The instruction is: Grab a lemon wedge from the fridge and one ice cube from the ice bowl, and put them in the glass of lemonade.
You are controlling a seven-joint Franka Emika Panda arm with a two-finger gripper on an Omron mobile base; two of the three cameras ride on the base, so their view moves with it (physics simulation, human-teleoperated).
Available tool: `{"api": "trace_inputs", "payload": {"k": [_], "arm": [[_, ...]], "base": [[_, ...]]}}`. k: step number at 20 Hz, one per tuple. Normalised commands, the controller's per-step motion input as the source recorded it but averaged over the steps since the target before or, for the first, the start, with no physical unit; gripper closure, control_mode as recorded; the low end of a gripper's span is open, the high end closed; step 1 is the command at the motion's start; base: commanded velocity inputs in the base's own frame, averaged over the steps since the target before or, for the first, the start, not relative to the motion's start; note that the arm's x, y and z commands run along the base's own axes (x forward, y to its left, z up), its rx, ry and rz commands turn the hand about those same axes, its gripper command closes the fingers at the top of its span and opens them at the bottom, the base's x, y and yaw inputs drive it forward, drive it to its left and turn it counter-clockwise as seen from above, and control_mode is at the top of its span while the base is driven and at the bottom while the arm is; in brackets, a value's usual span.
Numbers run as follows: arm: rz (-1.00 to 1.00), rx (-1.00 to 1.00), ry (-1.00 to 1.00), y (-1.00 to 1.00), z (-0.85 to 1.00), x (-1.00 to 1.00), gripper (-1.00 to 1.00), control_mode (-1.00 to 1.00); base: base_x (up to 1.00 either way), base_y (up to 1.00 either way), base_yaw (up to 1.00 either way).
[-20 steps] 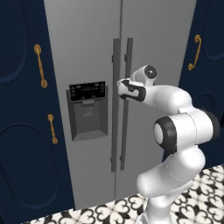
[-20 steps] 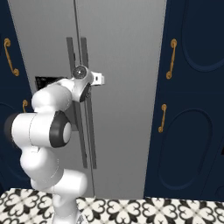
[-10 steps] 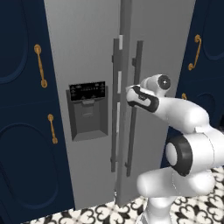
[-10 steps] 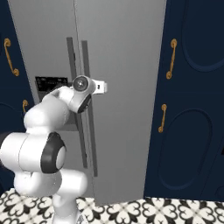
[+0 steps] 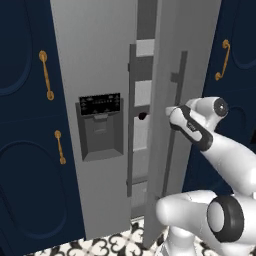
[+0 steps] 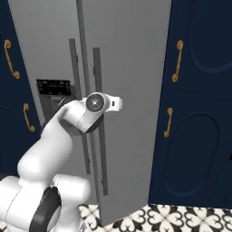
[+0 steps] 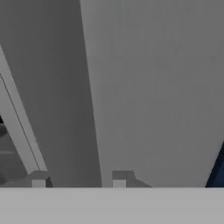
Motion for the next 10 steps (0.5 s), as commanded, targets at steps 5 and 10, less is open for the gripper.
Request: {"api": "trace_inputs", "payload": {"k": [5, 10], "arm": [[-0.06, 0.02, 0.13, -0.99, 0.22, -0.3, -1.0, -1.0], [-0.1, 0.0, 0.23, -0.95, 0.53, -0.03, -1.0, -1.0]], "base": [[0.0, 0.0, 0.0], [0.0, 0.0, 0.0]]}}
